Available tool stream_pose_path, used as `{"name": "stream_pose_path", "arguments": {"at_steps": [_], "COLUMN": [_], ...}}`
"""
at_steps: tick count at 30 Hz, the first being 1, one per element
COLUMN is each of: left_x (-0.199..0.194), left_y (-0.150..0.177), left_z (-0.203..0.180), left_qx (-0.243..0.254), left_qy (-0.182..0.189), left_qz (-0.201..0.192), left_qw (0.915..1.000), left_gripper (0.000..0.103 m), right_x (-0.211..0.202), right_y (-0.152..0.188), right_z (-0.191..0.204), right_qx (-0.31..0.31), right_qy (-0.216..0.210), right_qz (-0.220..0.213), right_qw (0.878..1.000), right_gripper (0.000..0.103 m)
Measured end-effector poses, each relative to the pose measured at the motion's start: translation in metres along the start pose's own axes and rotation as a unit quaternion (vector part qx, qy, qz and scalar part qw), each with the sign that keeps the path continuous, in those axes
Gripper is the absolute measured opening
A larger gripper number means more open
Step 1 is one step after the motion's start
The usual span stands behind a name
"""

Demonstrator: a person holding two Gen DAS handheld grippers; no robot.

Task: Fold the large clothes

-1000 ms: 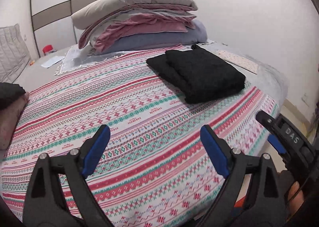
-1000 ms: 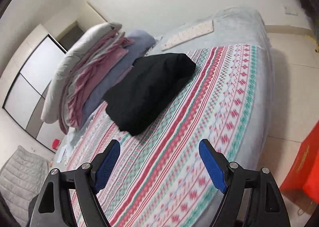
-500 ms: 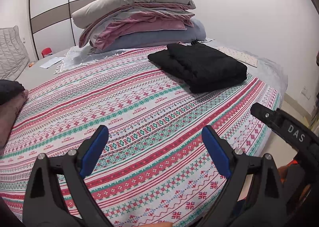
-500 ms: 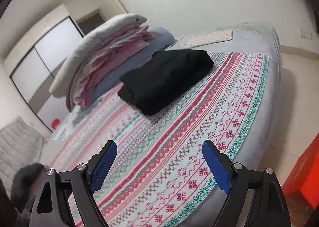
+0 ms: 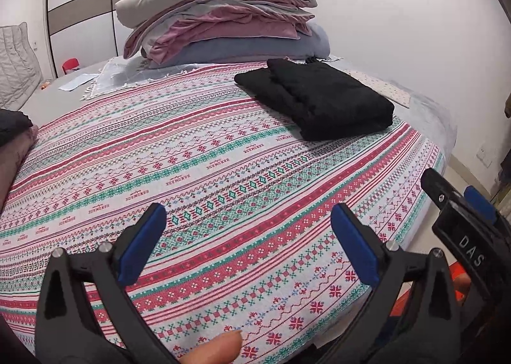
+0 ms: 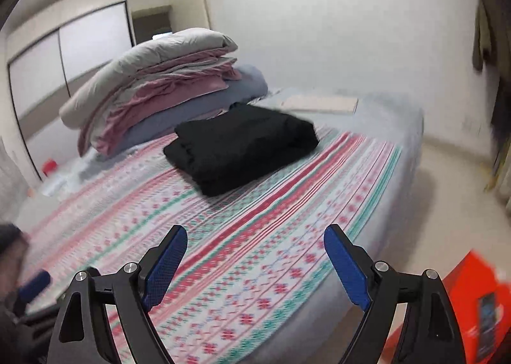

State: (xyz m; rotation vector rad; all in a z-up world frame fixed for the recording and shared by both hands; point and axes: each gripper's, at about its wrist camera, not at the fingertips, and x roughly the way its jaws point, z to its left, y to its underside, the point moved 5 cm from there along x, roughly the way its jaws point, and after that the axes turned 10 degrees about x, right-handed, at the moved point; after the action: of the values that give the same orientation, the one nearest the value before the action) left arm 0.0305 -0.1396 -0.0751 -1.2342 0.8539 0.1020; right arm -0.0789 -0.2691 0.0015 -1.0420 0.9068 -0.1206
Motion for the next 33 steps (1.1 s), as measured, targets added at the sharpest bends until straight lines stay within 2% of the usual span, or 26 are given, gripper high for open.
{"name": "stream_pose_path", "arguments": {"at_steps": [9,17,33], "left_x": [0.005,0.006,0.008], "left_y": [0.001,0.001,0.002], "left_z": [-0.002,-0.003,0.005], "left_qx": [0.003,0.001,-0.020], "left_qy": [-0.004,-0.001,0.016], "left_qz": [-0.006,-0.008,-0.003], "left_qw": [1.0000,1.0000,0.9997], "left_gripper": [0.102,0.102,0.102], "right_x": [0.021,0.014,0.017], "right_y": [0.007,0.005,0.006], "right_z": [-0.006,-0.005,-0.001], "right_qx": [0.010,0.001,-0.011], "right_qy": [0.008,0.021,0.034], "right_qz": [0.047,0.025,0.028], "right_qw": [0.999,0.999,0.999], "right_gripper": [0.089,0.089,0.089]}}
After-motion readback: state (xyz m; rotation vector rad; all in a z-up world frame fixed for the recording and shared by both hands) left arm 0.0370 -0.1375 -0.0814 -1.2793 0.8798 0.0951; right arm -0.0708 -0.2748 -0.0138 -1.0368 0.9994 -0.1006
